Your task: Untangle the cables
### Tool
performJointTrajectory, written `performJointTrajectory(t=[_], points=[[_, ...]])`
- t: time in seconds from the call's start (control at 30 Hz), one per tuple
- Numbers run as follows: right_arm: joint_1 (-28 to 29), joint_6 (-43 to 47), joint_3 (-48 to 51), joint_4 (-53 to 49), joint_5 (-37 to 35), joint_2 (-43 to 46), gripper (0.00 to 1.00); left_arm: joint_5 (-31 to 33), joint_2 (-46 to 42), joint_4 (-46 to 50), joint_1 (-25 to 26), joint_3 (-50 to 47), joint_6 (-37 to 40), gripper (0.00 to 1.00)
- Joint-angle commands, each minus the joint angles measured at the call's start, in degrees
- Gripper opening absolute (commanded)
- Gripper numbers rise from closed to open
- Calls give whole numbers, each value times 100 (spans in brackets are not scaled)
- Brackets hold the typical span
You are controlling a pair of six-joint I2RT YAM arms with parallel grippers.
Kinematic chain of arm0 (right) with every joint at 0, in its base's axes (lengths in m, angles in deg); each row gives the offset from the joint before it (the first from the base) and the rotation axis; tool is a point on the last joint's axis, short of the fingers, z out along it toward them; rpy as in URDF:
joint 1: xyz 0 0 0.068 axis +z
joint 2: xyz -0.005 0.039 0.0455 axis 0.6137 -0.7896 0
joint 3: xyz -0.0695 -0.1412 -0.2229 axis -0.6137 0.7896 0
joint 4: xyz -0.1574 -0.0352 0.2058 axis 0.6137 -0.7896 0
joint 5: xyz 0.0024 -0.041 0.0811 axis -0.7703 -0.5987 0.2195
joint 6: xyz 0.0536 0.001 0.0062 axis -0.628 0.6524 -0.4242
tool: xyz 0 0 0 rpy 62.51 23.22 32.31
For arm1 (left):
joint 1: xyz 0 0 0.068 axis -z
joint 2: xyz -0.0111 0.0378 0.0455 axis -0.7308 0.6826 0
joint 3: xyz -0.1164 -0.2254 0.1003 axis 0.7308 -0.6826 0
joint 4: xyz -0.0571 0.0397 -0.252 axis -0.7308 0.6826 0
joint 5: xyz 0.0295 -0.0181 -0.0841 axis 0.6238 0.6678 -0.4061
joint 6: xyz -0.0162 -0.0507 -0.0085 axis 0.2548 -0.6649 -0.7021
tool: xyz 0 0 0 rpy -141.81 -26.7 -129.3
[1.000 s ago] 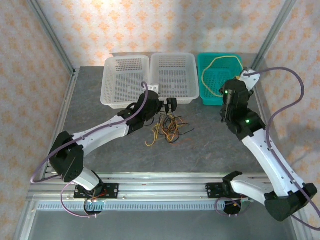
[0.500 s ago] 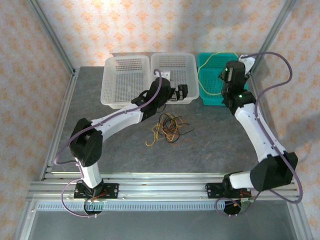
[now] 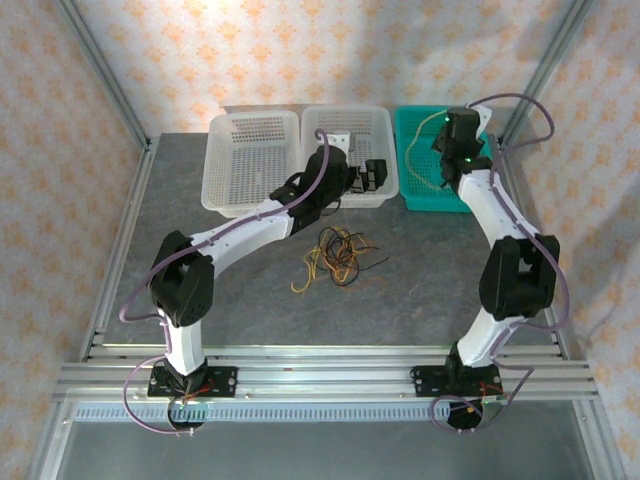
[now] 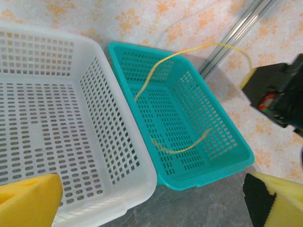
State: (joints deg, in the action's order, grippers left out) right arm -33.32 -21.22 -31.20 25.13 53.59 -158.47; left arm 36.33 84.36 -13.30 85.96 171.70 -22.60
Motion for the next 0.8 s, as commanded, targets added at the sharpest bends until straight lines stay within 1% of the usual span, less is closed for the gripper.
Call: performJointTrajectory(t=[0.0, 0.2, 0.27, 0.3, 0.37, 0.5, 0.53, 0.57, 0.7, 0.77], points=[[-42, -92, -88, -201, 175, -182, 0, -146, 111, -170, 19, -190, -63, 99], [-248, -310, -84, -343, 745, -691, 0, -169, 213, -326, 20, -426, -121, 99], [-309, -335, -185, -459, 833, -881, 0, -215, 226, -263, 11, -377, -136, 99], [-329, -361, -318, -610, 835, -1017, 0, -262, 407, -263, 6, -368, -138, 100], [-348, -368, -589, -894, 794, -1192, 8, -344, 462, -319, 11, -402, -201, 99], [-348, -284, -605, -837, 691, -1013, 35, -453, 449, -627, 11, -646, -421, 99], [-348, -262, -627, -843, 652, -951, 43, -443, 427, -617, 15, -668, -459, 99], [-348, -252, -667, -884, 622, -899, 49, -427, 410, -586, 13, -678, -466, 99], [-348, -220, -532, -902, 581, -525, 65, -379, 299, -344, 15, -720, -472, 99], [-344, -66, -259, -714, 840, -228, 69, -439, 215, -90, 11, -705, -501, 99]])
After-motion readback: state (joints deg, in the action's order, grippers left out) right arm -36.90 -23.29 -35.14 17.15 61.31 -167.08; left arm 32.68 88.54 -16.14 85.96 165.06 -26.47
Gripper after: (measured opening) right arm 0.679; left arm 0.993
